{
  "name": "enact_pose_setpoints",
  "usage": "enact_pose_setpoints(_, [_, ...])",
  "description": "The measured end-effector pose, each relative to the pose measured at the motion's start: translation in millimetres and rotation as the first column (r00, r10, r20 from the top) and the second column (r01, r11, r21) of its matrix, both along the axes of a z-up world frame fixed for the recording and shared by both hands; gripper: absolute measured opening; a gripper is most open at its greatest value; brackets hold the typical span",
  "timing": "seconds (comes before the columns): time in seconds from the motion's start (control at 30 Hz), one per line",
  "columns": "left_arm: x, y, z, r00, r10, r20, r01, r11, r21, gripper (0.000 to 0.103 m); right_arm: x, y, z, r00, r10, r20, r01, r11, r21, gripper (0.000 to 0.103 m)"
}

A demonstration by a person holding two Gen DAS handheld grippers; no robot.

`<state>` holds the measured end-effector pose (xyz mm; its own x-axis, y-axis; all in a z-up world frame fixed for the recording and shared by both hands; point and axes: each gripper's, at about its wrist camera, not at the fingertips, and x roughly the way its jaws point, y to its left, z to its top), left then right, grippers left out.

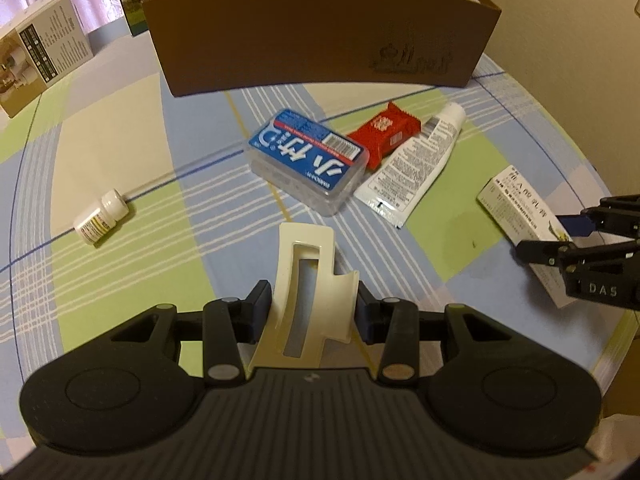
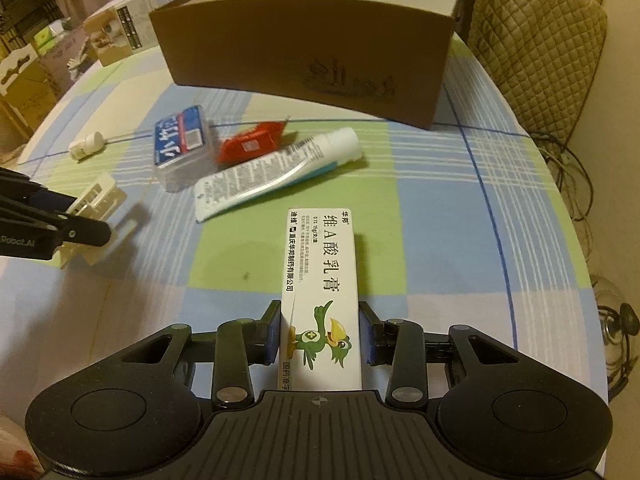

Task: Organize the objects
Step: 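Carry the clip and ointment box over the brown box, then lower the ointment box and clip into the brown box, open both grippers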

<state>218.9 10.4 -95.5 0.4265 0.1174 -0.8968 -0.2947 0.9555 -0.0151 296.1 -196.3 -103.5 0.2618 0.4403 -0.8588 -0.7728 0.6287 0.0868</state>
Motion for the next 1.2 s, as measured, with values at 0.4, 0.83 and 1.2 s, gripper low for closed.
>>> enact_pose_setpoints(0.4, [8.6,4.1,27.7,0.997,0.011,0.072,-0.011,1.0,0.001,0.038,1.6,22.9,38.8,0.998,0.054,-0.024,-0.05,0.991,0.128,0.035])
enact_pose_setpoints(0.83, [60.7,31.8,75.4,0.981,0.01,0.194,-0.021,0.998,0.055,0.038,50.3,63.7,85.9,0.998,0.06,0.031,-0.066,0.968,0.241,0.035])
enact_pose_setpoints(1.2, [130.8,65.3,110.3,0.957,-0.022,0.288,-0.019,0.99,0.14,0.038,114.6,110.1,122.6,0.996,0.024,0.087,-0.051,0.945,0.323,0.035])
